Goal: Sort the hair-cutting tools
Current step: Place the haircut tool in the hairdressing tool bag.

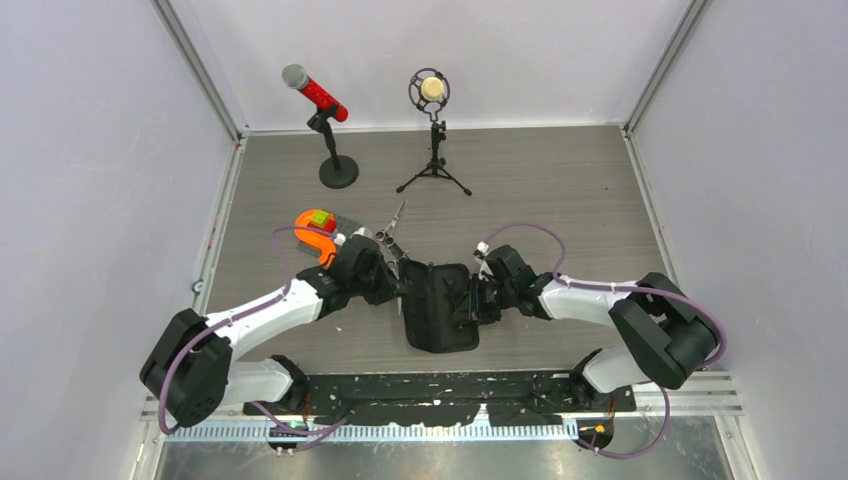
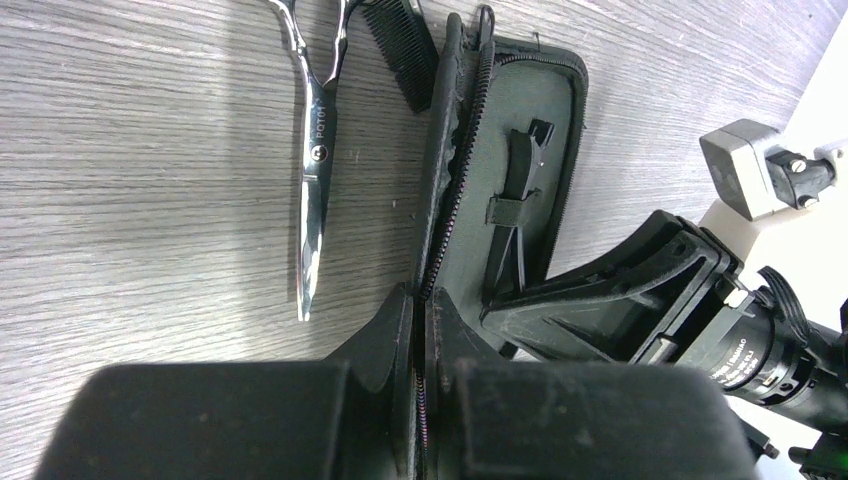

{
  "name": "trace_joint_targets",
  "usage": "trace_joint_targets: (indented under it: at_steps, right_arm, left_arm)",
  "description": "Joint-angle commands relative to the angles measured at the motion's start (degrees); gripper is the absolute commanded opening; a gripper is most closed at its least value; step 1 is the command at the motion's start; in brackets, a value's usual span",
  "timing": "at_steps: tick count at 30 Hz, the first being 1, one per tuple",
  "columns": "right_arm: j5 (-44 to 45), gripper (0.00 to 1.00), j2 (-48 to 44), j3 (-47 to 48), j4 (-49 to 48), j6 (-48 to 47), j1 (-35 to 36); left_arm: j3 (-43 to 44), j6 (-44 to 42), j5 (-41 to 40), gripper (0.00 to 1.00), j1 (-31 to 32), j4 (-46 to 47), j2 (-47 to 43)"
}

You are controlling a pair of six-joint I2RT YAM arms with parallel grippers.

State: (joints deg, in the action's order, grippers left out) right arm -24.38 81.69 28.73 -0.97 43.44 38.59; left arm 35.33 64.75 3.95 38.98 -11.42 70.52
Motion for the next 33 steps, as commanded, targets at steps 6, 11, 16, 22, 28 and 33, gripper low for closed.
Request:
trace_joint_targets:
  at_steps: [6, 11, 16, 22, 28, 33]
  right_arm:
    - [5.50, 0.54, -2.27, 3.72, 3.00, -3.14, -0.88]
    - [10.46, 0.68, -7.47, 6.22, 13.17, -7.51, -0.06]
    - [15.86, 0.68, -13.75, 8.24, 21.72, -9.67, 3.27]
    - [26.39, 0.50, -15.32, 14.38, 27.49, -16.08, 14.51]
    - [33.85, 0.49, -9.71, 20.63, 32.65, -26.51, 22.41]
    - [36.81, 0.41, -2.06, 26.39, 38.17, -29.99, 26.26]
  left_arm:
    - [-0.45, 1.51, 1.05, 0.00, 0.42, 3.39, -0.72]
    - [-0.15, 1.13, 0.89, 0.00, 0.39, 3.07, -0.37]
    - [0.56, 0.36, 0.57, 0.00, 0.44, 2.04, -0.53]
    - [1.62, -1.32, -0.48, 0.00, 0.48, 0.13, -0.80]
    - [2.34, -2.67, -1.11, 0.00, 0.57, -1.45, -0.50]
    - [2.72, -3.19, -1.06, 0.00, 0.57, -1.67, -0.19]
